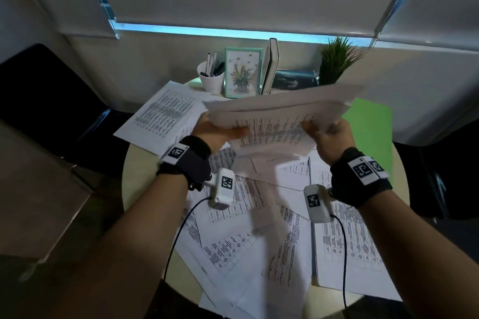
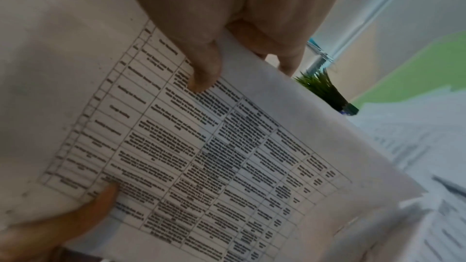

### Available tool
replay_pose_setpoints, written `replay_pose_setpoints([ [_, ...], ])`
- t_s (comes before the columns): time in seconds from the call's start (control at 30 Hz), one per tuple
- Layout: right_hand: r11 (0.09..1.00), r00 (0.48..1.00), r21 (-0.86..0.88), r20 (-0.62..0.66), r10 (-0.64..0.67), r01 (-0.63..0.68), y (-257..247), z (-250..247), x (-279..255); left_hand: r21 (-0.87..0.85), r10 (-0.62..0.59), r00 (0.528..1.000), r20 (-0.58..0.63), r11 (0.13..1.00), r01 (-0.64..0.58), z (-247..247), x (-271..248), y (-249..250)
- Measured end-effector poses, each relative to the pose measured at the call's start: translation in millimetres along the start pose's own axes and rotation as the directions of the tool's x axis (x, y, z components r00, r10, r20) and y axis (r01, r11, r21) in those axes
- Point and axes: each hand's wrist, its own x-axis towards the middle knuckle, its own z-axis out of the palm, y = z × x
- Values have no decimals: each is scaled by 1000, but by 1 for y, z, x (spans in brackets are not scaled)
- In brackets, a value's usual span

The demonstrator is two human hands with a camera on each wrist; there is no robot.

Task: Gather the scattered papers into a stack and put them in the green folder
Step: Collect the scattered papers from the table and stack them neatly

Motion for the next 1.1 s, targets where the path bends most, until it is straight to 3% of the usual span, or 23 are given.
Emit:
replay_pose_setpoints([
  [0.13, 998, 998, 27, -43, 54, -53, 3, 4, 1, 30, 40, 997, -66, 999, -38, 10, -5, 1],
  [0.3, 995, 990, 29, -112, -89, 93, -24, 7, 7, 56, 252, 943, -219, 968, -246, 14, -6, 34],
  [0.4, 985, 972, 60, -181, -151, 164, -36, 8, 9, 10, 313, 912, -266, 947, -322, 14, -4, 45],
  [0.5, 994, 985, 23, -138, -100, 104, -21, 11, 2, 17, 207, 957, -204, 978, -208, 14, -7, 28],
  [0.57, 992, 996, -124, -88, 0, -11, 0, 14, -5, 73, 89, 986, -141, 994, -79, 19, -12, 6],
  [0.63, 967, 992, -233, -95, 84, -104, 17, 16, -8, 142, 42, 994, -102, 989, -28, 25, -16, -7],
  [0.7, 964, 987, -234, -129, 100, -128, 19, 18, -8, 144, 68, 989, -129, 988, -49, 30, -15, -6],
  [0.93, 988, 978, -150, -195, -70, 40, -16, 12, -3, 22, 281, 905, -320, 957, -289, 22, -5, 24],
  [1.0, 996, 980, -85, -193, -53, 37, -13, 11, -8, 6, 255, 912, -320, 964, -267, 16, -2, 15],
  [1.1, 992, 991, -106, -127, 51, -64, -1, 16, -14, 116, 138, 960, -243, 987, -113, 18, 1, -7],
])
